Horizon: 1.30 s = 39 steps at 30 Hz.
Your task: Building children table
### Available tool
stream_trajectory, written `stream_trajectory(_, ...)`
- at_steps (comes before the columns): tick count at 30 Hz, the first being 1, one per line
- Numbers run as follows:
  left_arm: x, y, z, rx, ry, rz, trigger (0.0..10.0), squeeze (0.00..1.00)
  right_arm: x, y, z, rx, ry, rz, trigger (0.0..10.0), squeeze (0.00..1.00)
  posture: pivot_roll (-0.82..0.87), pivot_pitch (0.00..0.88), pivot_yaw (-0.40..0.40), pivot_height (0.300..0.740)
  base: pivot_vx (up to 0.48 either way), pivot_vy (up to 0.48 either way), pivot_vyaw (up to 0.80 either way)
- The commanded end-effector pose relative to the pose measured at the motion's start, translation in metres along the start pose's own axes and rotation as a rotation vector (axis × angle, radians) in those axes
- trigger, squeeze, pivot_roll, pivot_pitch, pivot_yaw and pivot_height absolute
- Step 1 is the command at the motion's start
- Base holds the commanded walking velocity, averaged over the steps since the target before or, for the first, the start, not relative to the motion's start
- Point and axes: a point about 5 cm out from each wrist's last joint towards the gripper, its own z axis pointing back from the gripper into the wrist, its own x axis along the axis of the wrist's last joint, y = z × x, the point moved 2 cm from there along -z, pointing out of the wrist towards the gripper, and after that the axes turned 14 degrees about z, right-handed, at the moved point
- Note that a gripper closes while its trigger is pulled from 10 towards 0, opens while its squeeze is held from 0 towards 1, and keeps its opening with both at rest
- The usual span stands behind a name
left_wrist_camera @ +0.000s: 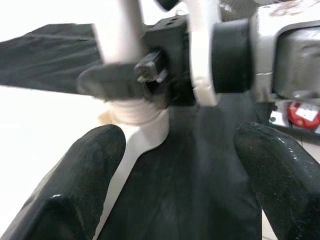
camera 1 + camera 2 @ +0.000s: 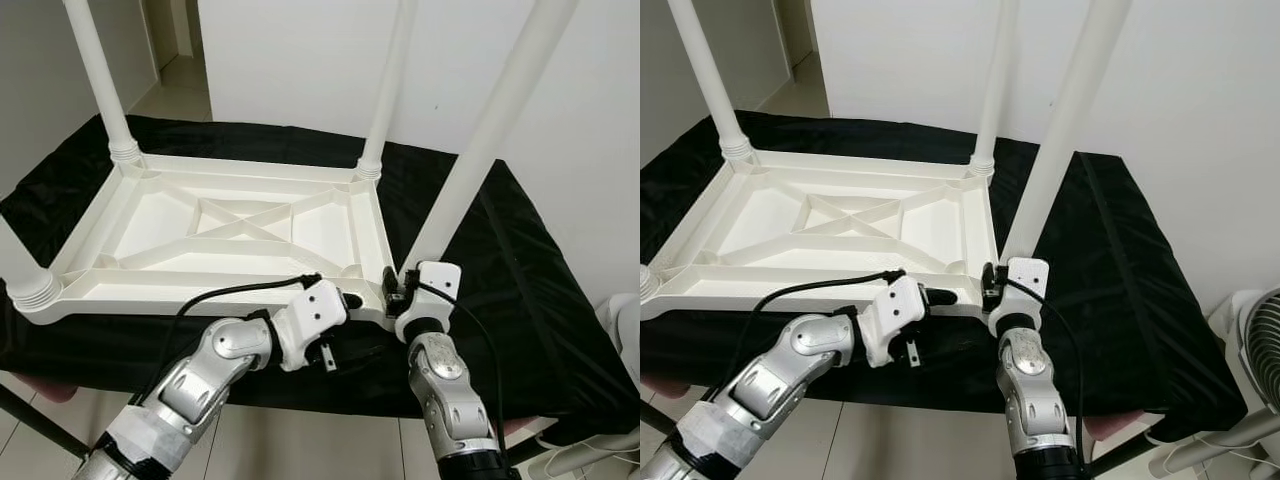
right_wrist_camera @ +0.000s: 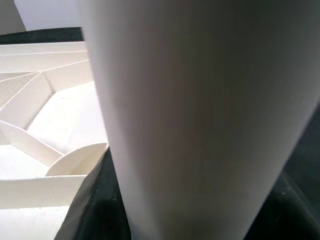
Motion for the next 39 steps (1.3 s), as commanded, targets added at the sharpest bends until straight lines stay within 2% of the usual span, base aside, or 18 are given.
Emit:
stream_trajectory(1,0.003,-0.003,0.001,-0.04,-0.012,-0.008,10.0,0.0,-0.017,0.005,0.007,-0.029,0.093,-0.056,10.0,0.0,-0.1,0.0,-0.065,0.74,0.0,0.0,0.0)
stream_trajectory(2,0.004,-0.003,0.001,-0.039,-0.012,-0.006,10.0,0.0,-0.016,0.005,0.007,-0.027,0.089,-0.06,10.0,0.27,-0.1,0.0,-0.065,0.74,0.0,0.0,0.0)
stream_trajectory(3,0.004,-0.003,0.001,-0.039,-0.012,-0.006,10.0,0.0,-0.016,0.005,0.007,-0.027,0.089,-0.06,10.0,0.27,-0.1,0.0,-0.065,0.74,0.0,0.0,0.0)
stream_trajectory(4,0.005,-0.003,0.001,-0.038,-0.014,-0.002,10.0,0.0,-0.015,0.003,0.006,-0.024,0.08,-0.065,10.0,1.0,-0.1,0.0,-0.064,0.74,0.0,0.0,0.0)
stream_trajectory(9,0.007,-0.001,0.0,-0.042,-0.021,0.006,10.0,0.0,-0.007,-0.002,0.006,0.008,0.037,-0.056,10.0,1.0,-0.11,0.0,-0.062,0.74,0.0,0.0,0.0)
stream_trajectory(10,0.007,-0.002,0.0,-0.044,-0.021,0.01,10.0,0.0,-0.006,-0.005,0.005,0.038,0.023,-0.048,10.0,0.91,-0.11,0.0,-0.062,0.74,0.0,0.0,0.0)
stream_trajectory(11,0.007,-0.002,0.0,-0.046,-0.021,0.013,10.0,0.0,-0.005,-0.007,0.005,0.058,0.015,-0.042,10.0,0.91,-0.11,0.0,-0.062,0.74,0.0,0.0,0.0)
stream_trajectory(12,0.006,-0.002,0.0,-0.045,-0.02,0.012,10.0,0.0,-0.004,-0.01,0.005,0.075,0.005,-0.03,10.0,0.0,-0.11,0.0,-0.06,0.74,0.0,0.0,0.0)
stream_trajectory(18,0.005,-0.002,0.0,-0.049,-0.017,0.017,10.0,0.0,-0.003,-0.017,0.004,0.128,-0.018,0.004,10.0,0.0,-0.11,0.0,-0.059,0.74,0.0,0.0,0.0)
stream_trajectory(19,0.006,-0.003,0.0,-0.051,-0.021,0.026,1.6,0.0,-0.002,-0.018,0.004,0.162,-0.029,0.017,10.0,0.0,-0.11,0.0,-0.06,0.74,0.0,0.0,0.0)
stream_trajectory(20,0.006,-0.003,0.001,-0.057,-0.023,0.034,0.0,0.0,-0.001,-0.019,0.003,0.219,-0.048,0.034,10.0,0.0,-0.11,0.0,-0.059,0.74,0.0,0.0,0.0)
stream_trajectory(22,0.006,-0.002,0.001,-0.051,-0.02,0.028,0.0,0.0,0.0,-0.02,0.002,0.274,-0.065,0.057,10.0,0.0,-0.11,0.0,-0.059,0.74,0.0,0.0,0.0)
stream_trajectory(23,0.006,-0.003,0.001,-0.053,-0.014,0.019,10.0,0.0,0.0,-0.021,0.001,0.33,-0.078,0.085,10.0,0.0,-0.11,0.0,-0.059,0.74,0.0,0.0,0.0)
stream_trajectory(27,0.005,-0.003,0.001,-0.055,-0.009,0.011,10.0,0.0,0.001,-0.022,0.0,0.361,-0.084,0.103,10.0,0.0,-0.11,0.0,-0.06,0.74,0.0,0.0,0.0)
stream_trajectory(32,0.005,-0.004,-0.001,-0.054,-0.004,0.006,10.0,0.0,0.001,-0.02,-0.01,0.548,-0.121,0.239,10.0,0.0,-0.11,0.0,-0.065,0.74,0.0,0.0,0.0)
stream_trajectory(37,0.005,-0.004,-0.001,-0.053,-0.001,0.004,10.0,0.0,-0.001,-0.018,-0.016,0.577,-0.123,0.271,9.8,0.0,-0.1,0.0,-0.067,0.74,0.0,0.0,0.0)
stream_trajectory(38,0.005,-0.004,-0.001,-0.053,-0.001,0.002,10.0,0.0,-0.003,-0.017,-0.017,0.584,-0.119,0.276,4.5,0.0,-0.1,0.0,-0.067,0.74,0.0,0.0,0.0)
stream_trajectory(39,0.005,-0.004,-0.002,-0.053,-0.001,0.001,10.0,0.0,-0.005,-0.017,-0.017,0.593,-0.117,0.275,0.0,0.0,-0.1,0.0,-0.067,0.74,0.0,0.0,0.0)
